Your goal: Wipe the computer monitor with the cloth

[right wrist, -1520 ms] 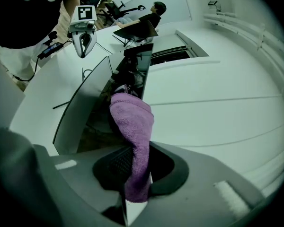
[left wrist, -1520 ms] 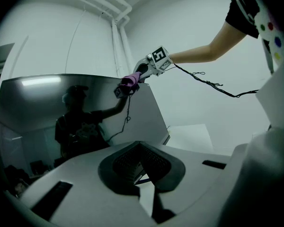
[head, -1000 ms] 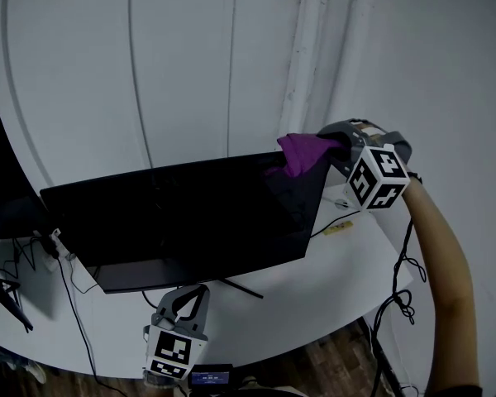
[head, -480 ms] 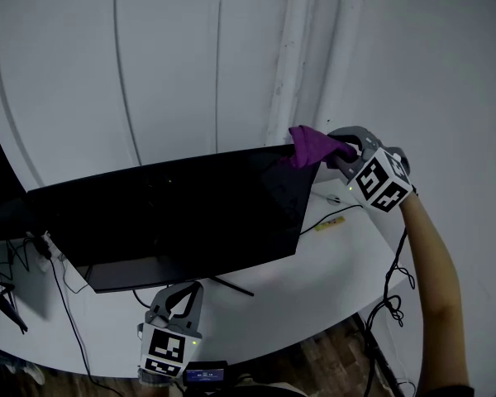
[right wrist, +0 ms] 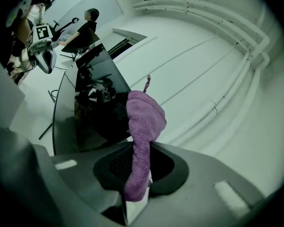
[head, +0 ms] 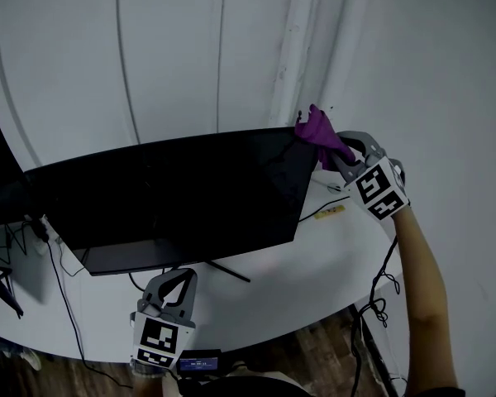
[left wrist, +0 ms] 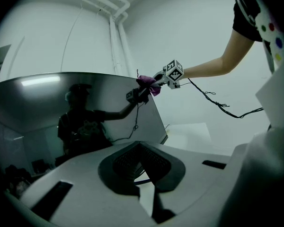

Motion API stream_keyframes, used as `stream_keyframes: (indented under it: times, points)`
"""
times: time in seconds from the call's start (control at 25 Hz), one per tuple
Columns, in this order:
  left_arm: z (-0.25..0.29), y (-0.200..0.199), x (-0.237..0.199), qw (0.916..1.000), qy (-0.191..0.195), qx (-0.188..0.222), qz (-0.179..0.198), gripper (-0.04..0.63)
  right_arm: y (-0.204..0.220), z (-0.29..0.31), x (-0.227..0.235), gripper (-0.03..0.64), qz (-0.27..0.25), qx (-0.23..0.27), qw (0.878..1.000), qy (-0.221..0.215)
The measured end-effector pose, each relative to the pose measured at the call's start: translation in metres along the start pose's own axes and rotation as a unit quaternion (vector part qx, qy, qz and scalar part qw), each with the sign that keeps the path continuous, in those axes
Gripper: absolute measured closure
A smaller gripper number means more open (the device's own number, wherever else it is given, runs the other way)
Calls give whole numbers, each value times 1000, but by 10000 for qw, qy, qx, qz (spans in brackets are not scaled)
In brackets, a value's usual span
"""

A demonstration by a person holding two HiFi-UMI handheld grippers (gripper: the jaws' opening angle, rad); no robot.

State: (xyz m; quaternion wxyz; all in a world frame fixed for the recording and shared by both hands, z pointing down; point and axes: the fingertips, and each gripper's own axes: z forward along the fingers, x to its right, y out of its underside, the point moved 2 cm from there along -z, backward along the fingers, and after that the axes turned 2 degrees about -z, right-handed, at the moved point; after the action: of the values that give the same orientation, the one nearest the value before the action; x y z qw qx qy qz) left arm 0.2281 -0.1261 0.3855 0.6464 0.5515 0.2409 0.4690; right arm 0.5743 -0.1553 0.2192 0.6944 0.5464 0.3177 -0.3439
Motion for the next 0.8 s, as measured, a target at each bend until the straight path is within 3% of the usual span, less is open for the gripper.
stream_keyframes:
  times: [0.8]
  points:
    - [-23,11,14,9992,-268,-275,-64,589,44,0,-88,549,221,-275,9972,-656]
